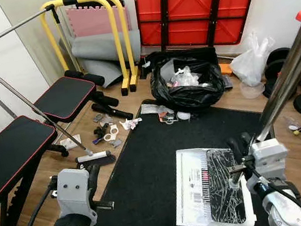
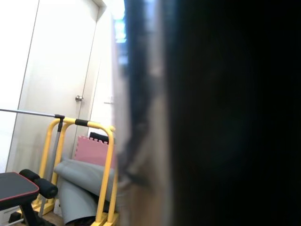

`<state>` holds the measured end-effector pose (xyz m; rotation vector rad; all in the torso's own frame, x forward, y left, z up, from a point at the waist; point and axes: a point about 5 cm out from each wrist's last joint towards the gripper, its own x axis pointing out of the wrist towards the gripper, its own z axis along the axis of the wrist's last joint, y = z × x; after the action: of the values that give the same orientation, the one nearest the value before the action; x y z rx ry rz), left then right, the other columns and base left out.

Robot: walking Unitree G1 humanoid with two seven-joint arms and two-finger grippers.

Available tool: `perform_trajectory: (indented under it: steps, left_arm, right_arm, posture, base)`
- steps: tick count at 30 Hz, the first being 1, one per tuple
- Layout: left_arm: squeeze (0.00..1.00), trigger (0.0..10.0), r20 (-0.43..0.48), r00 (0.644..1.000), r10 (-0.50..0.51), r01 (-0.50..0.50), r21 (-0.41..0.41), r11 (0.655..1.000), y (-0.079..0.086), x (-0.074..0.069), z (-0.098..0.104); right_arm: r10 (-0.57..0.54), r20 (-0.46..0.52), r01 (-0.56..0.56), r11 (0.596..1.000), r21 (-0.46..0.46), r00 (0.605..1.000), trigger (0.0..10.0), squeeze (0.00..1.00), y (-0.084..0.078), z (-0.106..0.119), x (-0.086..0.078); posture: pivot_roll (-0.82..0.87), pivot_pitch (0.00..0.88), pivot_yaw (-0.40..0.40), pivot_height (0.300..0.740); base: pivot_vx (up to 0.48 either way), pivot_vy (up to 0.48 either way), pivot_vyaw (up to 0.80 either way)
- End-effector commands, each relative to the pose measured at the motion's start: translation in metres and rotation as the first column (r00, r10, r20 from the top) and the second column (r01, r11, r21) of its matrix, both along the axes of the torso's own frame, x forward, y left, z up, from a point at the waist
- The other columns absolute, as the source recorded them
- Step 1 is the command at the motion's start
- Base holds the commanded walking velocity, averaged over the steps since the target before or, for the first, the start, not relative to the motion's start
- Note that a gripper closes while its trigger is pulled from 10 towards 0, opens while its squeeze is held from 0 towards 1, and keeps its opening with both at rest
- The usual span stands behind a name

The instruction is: Sweep floor

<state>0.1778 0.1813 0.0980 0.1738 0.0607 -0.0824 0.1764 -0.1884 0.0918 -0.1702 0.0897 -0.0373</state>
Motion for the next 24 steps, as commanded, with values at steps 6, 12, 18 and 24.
perform_trajectory:
  steps: [6, 12, 18, 24]
  left_arm:
    - [0.00, 10.0, 0.123, 0.988, -0.093, 0.098, -0.035, 0.995, -0.028, 0.123, 0.060]
    - [0.00, 10.0, 0.120, 0.988, -0.093, 0.098, -0.035, 0.995, -0.028, 0.122, 0.058]
    - [0.00, 10.0, 0.118, 0.989, -0.090, 0.095, -0.037, 0.995, -0.028, 0.122, 0.058]
    - [0.00, 10.0, 0.118, 0.989, -0.090, 0.095, -0.038, 0.995, -0.028, 0.123, 0.058]
  right_arm:
    - [-0.121, 0.417, -0.148, 0.818, 0.557, 0.901, 10.0, 0.00, -0.052, 0.118, 0.144]
    - [-0.130, 0.396, -0.120, 0.827, 0.549, 0.909, 10.0, 0.00, -0.052, 0.114, 0.142]
    - [-0.125, 0.386, -0.116, 0.832, 0.543, 0.914, 10.0, 0.00, -0.051, 0.111, 0.142]
    - [-0.122, 0.388, -0.117, 0.835, 0.538, 0.913, 10.0, 0.00, -0.052, 0.111, 0.143]
  posture:
    - [-0.13, 0.104, -0.136, 0.740]
    - [-0.13, 0.105, -0.136, 0.740]
    - [-0.13, 0.106, -0.136, 0.740]
    - [-0.13, 0.104, -0.136, 0.740]
  base:
    - [0.000, 0.000, 0.00]
    - [0.000, 0.000, 0.00]
    - [0.000, 0.000, 0.00]
    - [0.000, 0.000, 0.00]
